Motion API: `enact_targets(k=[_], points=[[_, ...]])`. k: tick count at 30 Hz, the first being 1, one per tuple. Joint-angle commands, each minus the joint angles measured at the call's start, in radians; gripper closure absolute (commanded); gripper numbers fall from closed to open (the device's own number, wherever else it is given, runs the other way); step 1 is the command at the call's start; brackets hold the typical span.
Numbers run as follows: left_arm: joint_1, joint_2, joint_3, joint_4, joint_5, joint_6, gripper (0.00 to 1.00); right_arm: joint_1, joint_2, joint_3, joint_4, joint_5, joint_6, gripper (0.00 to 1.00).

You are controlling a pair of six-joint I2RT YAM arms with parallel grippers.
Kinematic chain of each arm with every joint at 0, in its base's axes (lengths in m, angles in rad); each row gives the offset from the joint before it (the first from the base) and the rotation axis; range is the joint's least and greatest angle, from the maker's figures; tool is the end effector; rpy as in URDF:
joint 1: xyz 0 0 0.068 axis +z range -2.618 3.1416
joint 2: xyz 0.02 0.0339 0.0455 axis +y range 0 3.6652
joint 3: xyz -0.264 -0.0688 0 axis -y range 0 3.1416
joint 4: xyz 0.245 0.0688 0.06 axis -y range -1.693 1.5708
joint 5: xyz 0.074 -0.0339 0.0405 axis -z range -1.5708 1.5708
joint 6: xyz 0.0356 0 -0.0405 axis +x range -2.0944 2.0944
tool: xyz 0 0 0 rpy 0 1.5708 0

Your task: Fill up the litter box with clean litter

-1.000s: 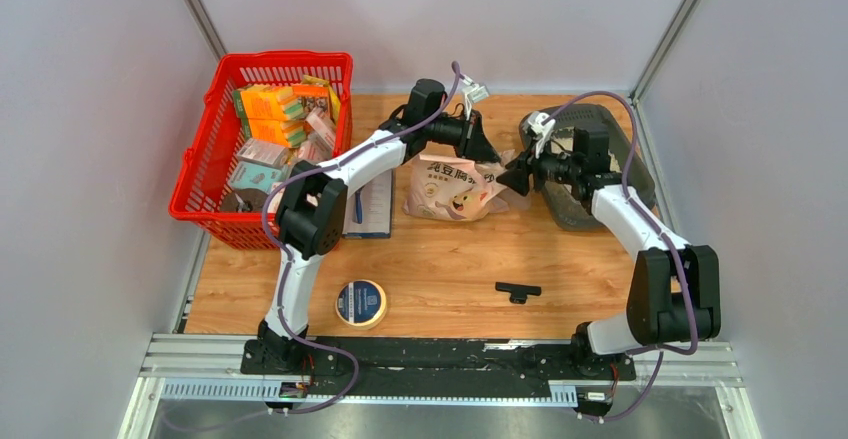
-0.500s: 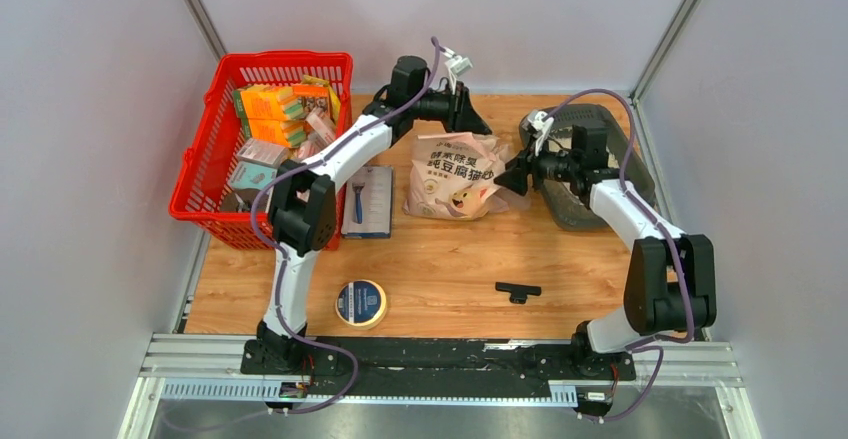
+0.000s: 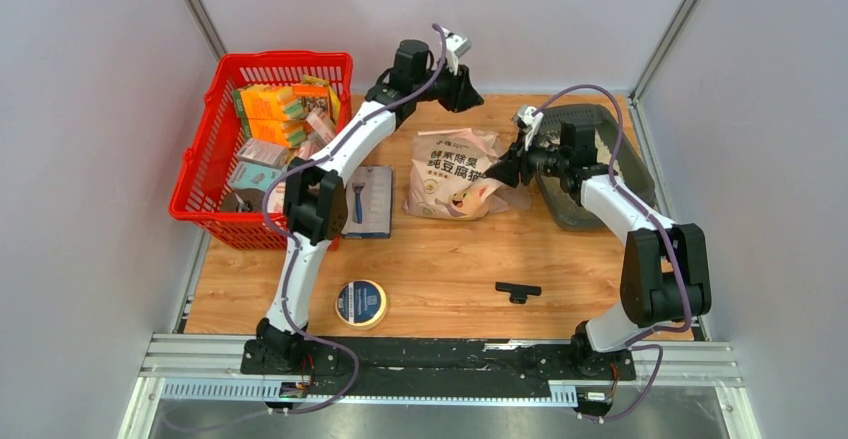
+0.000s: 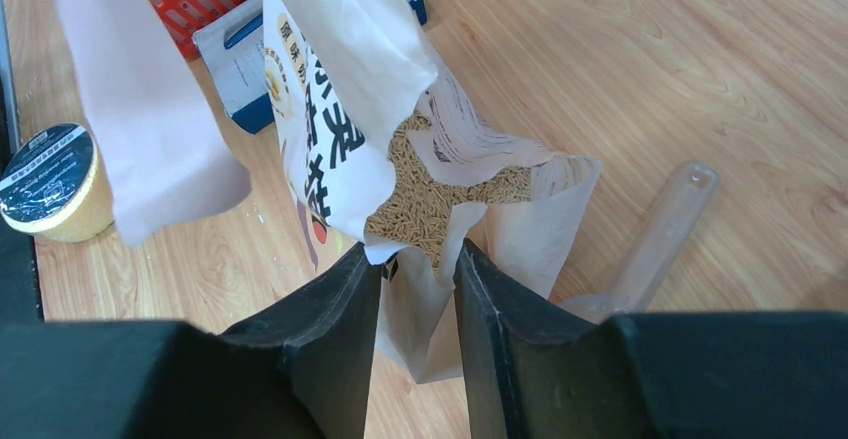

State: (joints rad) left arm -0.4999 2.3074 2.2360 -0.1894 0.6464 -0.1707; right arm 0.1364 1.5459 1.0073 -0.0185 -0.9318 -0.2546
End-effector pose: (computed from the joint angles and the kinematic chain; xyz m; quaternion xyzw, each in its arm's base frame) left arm 0.4680 -0.2800 0.3250 0.3141 0.7101 -0.4279 0.4626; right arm 0.3284 0.0739 0.2529 -0.3656 0.7239 0.3664 0.4561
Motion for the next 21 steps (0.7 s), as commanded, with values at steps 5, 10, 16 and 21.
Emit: enact_targets(k=[5,10,16,21], points=[[-0.045,0.136,0.051,-0.03,0.107,0.062,0.64,0.002,-0.043,0.033,-0.032,0.028,-0.015,0.64],[-0.071,0.152,0.028,0.096,0.231,-0.015,0.66,0.0,-0.055,0.056,-0.104,0.022,-0.069,0.68],[-0.086,0.147,-0.012,0.168,0.311,-0.096,0.69,-0.064,-0.099,0.08,-0.21,0.028,-0.118,0.54],[-0.086,0.138,-0.021,0.148,0.325,-0.092,0.71,-0.109,-0.141,0.068,-0.288,0.013,-0.238,0.39]])
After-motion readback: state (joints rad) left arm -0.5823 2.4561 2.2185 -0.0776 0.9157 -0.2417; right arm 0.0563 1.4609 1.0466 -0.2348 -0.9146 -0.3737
